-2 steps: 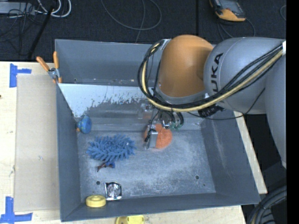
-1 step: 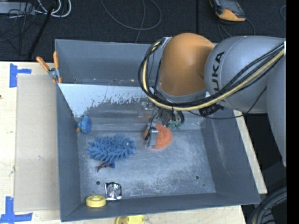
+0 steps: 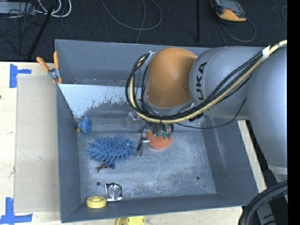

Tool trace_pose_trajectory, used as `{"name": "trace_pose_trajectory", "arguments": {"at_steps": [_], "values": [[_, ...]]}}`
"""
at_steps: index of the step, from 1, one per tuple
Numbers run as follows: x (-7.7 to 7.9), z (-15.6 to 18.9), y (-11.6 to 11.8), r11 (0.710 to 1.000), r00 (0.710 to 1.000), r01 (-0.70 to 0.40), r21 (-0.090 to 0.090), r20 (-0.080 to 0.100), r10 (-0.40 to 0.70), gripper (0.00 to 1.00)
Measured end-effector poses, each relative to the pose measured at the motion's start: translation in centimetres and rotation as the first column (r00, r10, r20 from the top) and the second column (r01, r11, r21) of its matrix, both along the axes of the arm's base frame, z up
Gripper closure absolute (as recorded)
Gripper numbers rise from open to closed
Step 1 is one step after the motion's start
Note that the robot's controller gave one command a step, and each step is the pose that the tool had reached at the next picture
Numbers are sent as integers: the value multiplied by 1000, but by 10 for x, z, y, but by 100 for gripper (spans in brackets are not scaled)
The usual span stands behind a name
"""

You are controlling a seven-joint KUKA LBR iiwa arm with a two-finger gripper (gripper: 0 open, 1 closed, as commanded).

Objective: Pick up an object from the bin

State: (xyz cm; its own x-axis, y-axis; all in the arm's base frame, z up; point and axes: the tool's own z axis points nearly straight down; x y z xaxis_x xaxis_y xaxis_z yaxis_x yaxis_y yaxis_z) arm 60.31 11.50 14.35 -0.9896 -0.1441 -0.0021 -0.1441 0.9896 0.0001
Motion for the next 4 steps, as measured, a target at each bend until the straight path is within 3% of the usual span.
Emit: {"name": "trace_pose_trajectory", "arguments": {"at_steps": [1, 2, 3, 4], "values": [[-8, -16, 45, 965, 965, -262, 0, -1, 262, 0], [7, 8, 42, 957, 957, -289, 0, -1, 289, 0], [20, -74, 70, 917, 917, -399, -2, -2, 399, 0], [-3, -74, 101, 813, 813, -582, 1, -2, 582, 100]]}}
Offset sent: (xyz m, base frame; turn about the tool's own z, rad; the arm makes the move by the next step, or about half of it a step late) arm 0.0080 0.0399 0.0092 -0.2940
